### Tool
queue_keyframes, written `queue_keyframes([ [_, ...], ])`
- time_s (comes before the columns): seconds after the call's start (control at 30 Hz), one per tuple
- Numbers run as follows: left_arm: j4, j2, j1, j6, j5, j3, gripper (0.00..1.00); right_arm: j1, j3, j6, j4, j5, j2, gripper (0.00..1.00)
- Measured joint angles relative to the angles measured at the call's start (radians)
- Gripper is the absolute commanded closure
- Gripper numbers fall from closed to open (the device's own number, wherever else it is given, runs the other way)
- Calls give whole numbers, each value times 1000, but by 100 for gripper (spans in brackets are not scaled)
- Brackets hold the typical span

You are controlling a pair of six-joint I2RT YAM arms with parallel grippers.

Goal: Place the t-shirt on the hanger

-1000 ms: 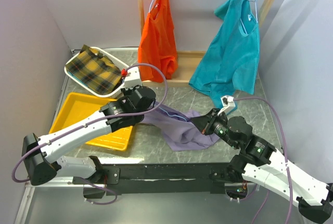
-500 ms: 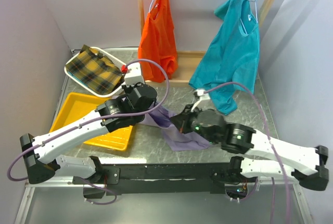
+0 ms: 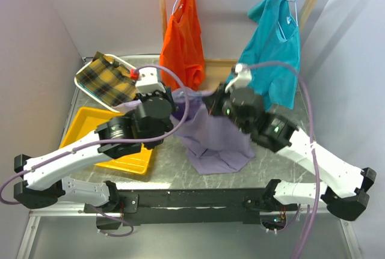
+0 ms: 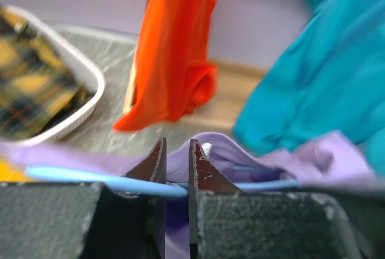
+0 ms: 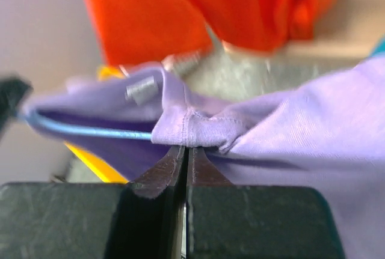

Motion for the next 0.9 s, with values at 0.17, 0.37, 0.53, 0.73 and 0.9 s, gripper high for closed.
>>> queue_keyframes([
  [0.17,101,3,-48,132,-37,142,99,-23,237,-43,14,-69,79,100],
  [0.37,122,45,-71,262,21,300,99,97,278,-71,69,-54,106,100],
  [0.53,69,108,-72,319,93,401,99,111,260,-80,84,-48,107,68],
  [0.73,26,46,-74,327,215,290,99,108,47,-129,100,-111,-67,30],
  [0.9,-6,-53,-75,327,341,143,99,108,-21,-234,50,-199,-244,22],
])
